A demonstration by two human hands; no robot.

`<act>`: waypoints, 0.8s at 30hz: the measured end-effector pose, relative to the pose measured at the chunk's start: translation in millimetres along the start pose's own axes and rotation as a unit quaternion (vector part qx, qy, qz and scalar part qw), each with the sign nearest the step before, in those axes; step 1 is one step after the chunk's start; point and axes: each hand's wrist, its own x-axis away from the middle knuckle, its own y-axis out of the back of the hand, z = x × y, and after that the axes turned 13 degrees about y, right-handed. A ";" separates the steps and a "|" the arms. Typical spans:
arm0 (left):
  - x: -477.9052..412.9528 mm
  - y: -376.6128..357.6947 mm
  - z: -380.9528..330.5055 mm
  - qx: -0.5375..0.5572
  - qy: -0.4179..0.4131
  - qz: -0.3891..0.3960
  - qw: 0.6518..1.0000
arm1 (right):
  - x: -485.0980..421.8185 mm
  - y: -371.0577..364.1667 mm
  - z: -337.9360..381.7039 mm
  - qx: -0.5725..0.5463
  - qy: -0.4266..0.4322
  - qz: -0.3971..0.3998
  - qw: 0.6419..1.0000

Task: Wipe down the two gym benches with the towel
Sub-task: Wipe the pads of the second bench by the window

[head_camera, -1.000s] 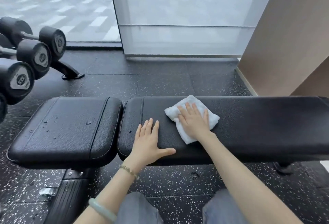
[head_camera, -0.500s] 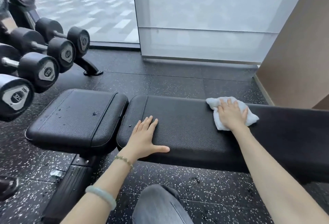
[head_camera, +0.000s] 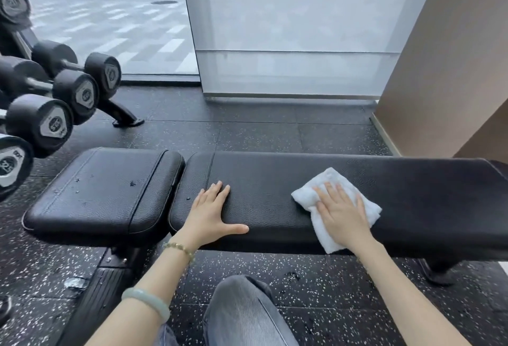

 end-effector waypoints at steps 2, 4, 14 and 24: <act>0.1 -1.2 -0.8 -0.004 -0.002 -0.005 1.000 | -0.8 4.6 -15.5 -0.005 -0.067 0.002 0.998; 0.5 -2.2 -0.7 -0.009 -0.005 -0.012 1.000 | -9.8 3.1 -7.2 -0.005 -0.107 0.002 0.994; 43.9 -3.6 48.6 0.022 -0.030 -0.121 0.992 | -17.2 -42.7 164.7 0.018 0.155 -0.016 0.988; 42.0 23.9 131.7 -0.050 0.137 -0.088 0.985 | -112.1 -28.2 190.9 0.010 0.193 0.032 0.981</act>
